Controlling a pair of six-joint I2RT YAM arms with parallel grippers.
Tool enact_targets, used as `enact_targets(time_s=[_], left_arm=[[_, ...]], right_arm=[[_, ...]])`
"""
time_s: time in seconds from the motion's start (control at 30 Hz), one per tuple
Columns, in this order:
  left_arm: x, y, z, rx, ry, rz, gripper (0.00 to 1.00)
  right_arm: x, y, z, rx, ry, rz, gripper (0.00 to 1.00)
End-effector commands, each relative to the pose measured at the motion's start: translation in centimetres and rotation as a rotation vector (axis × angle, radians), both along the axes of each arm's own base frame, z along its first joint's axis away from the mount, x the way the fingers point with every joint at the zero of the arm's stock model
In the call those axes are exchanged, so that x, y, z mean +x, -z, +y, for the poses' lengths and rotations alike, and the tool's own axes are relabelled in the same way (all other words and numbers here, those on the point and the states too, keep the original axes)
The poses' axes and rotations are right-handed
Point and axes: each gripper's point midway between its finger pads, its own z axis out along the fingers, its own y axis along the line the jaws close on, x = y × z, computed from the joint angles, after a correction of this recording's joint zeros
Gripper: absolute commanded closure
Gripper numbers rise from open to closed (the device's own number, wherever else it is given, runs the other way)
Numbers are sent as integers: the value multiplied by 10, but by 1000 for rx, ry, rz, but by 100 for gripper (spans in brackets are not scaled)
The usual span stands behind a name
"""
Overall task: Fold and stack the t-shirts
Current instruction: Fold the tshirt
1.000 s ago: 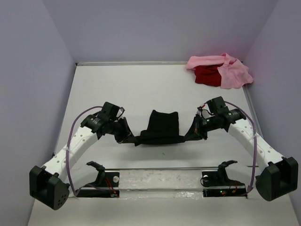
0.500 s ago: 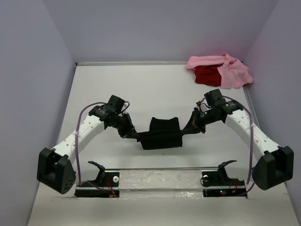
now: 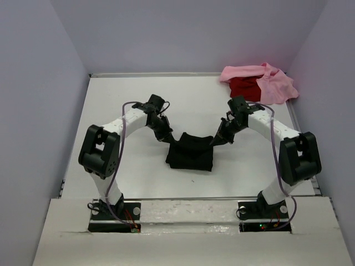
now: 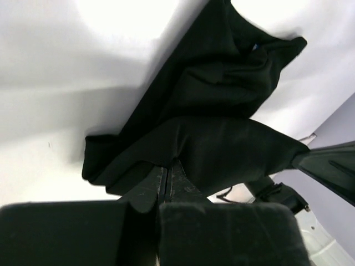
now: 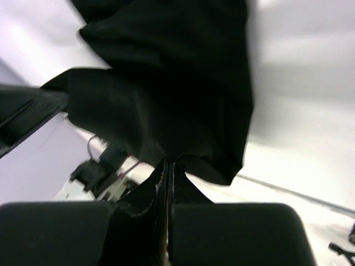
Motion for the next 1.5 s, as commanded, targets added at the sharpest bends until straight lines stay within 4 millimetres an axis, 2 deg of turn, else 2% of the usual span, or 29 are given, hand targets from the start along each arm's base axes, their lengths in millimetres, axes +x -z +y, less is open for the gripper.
enact_targets(time_s=[0.0,0.03,0.17,0.2,0.33,0.43,0.47,0.67,0.77,0.87,0.9,0.97,1.0,1.07,1.1,1.17,1.23,1.27,1.3,1.47], left_arm=[[29,-6,-6,4,40,-78,100],[32,2,-7,17,46,-70,100],[37,15,-7,41,53,-58,100],[40,17,-6,46,51,-61,100],[46,31,-4,68,35,-47,100],[53,37,-6,70,25,-42,100],[58,35,-7,67,22,-51,100],[65,39,-6,90,28,-49,100],[64,41,-4,97,30,-47,100],[59,49,-2,102,32,-35,100],[59,50,-2,102,32,-35,100],[56,53,-1,101,34,-25,100],[56,53,-2,97,35,-26,100],[55,54,0,101,36,-24,100],[55,54,-1,101,38,-28,100],[54,54,0,101,40,-26,100],[54,55,-1,99,42,-24,100],[53,56,-1,98,43,-22,100],[53,55,-1,97,44,-23,100],[53,55,-2,94,49,-24,100]], right_arm=[[48,25,-14,-142,25,-129,100],[56,39,-18,-172,33,-115,100],[85,59,-35,-298,64,-142,100],[91,73,-44,-367,79,-137,100],[121,85,-56,-397,133,-173,100],[134,89,-55,-400,146,-190,100],[141,85,-52,-392,150,-210,100],[149,76,-46,-361,141,-233,100],[147,78,-48,-367,137,-233,100],[148,83,-41,-333,98,-236,100],[146,81,-35,-294,79,-238,96],[153,70,-28,-247,81,-293,84],[154,54,-24,-216,79,-332,77],[158,37,-21,-192,72,-382,65],[160,20,-18,-171,65,-423,59],[164,-3,-15,-146,41,-484,54],[164,-26,-12,-116,28,-535,53],[163,-33,-11,-110,22,-550,48],[161,-41,-8,-88,9,-564,48],[138,-61,-3,-20,-30,-569,42]])
